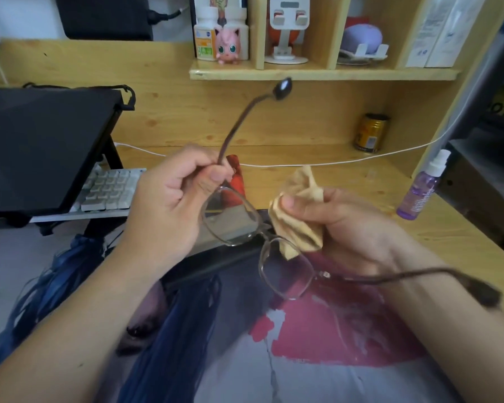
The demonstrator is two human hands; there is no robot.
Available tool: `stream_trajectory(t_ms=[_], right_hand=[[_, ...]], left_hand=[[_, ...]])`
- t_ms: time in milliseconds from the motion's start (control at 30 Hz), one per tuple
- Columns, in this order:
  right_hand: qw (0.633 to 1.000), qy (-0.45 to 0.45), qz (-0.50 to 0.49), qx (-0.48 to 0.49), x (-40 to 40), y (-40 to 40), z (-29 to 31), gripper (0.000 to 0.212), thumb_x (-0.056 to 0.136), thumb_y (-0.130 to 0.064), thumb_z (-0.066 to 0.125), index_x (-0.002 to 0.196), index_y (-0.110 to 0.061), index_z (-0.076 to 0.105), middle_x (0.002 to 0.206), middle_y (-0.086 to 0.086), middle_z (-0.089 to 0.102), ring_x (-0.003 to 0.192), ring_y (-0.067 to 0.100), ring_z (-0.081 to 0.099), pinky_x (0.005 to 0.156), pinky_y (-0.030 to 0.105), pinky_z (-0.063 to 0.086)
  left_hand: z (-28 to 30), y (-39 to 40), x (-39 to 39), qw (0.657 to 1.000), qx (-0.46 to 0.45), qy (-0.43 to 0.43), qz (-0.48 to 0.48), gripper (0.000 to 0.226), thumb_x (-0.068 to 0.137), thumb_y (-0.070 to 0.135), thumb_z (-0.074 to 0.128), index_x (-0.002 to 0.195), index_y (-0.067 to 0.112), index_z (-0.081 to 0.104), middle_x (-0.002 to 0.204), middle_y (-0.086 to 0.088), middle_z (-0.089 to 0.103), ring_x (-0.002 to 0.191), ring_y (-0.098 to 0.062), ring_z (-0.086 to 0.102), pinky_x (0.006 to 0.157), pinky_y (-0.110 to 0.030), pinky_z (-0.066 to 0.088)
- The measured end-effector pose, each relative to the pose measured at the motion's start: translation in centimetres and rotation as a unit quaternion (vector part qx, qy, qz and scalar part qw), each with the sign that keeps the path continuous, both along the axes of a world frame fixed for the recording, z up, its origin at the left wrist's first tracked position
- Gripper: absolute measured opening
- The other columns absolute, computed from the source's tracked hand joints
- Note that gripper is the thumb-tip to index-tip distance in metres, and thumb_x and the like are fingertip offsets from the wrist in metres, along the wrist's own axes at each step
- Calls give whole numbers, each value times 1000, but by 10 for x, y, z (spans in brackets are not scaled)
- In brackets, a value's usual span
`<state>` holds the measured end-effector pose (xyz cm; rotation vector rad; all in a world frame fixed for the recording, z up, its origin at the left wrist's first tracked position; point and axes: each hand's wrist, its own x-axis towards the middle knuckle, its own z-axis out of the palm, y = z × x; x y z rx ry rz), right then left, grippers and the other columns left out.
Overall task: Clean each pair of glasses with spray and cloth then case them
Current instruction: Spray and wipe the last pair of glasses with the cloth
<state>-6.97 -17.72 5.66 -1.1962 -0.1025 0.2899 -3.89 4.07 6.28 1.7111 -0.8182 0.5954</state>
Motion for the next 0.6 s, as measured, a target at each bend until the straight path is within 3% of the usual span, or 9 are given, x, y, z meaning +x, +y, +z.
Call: stream_trajectory(t_ms=[133, 233, 300, 400, 500, 600], right_hand=[[996, 1, 28, 89, 4, -3, 6, 14, 100, -21, 53, 106, -12, 61, 92, 5, 69, 84, 19, 68, 79, 35, 54], [990, 43, 84, 101, 1, 3, -2, 36, 102, -34, 49, 125, -8, 57, 117, 14, 66, 105, 27, 66, 92, 42, 52], [988, 38, 126, 79, -1, 8, -7, 52, 99, -39, 48, 138, -4, 52, 131, 21, 57, 114, 32, 60, 103, 48, 44], [983, 24, 164, 83, -5, 14, -5, 48, 106, -38, 36, 136, -4, 52, 135, 31, 46, 120, 42, 48, 119, 60, 20], [975, 18, 198, 104, -6, 16, -6, 57, 107, -44, 31, 145, -4, 44, 135, 29, 43, 124, 46, 38, 119, 62, 13], [967, 10, 230, 113, -10, 20, -4, 59, 104, -39, 36, 142, 6, 40, 126, 29, 45, 116, 42, 41, 106, 57, 27]], left_hand=[[-7, -3, -1, 999, 24, -23, -43, 13, 102, 11, 56, 95, 18, 65, 95, 3, 66, 92, -6, 63, 85, -17, 46], [-12, -8, -1, 997, 27, -37, -69, 16, 102, 23, 55, 93, 20, 68, 95, 2, 66, 91, -15, 63, 85, -24, 47], [-13, -9, -1, 996, 25, -34, -79, 22, 103, 32, 53, 93, 21, 69, 96, 0, 64, 92, -21, 63, 84, -28, 48], [-13, -10, -3, 995, 29, -44, -84, 21, 104, 31, 51, 98, 18, 67, 96, -5, 62, 88, -20, 62, 80, -28, 47], [-11, -11, -4, 994, 35, -70, -76, 20, 103, 27, 50, 99, 15, 67, 98, -3, 61, 92, -15, 60, 83, -24, 44], [-12, -12, -4, 994, 36, -76, -73, 18, 102, 23, 50, 100, 15, 66, 98, -2, 61, 95, -11, 59, 85, -23, 44]])
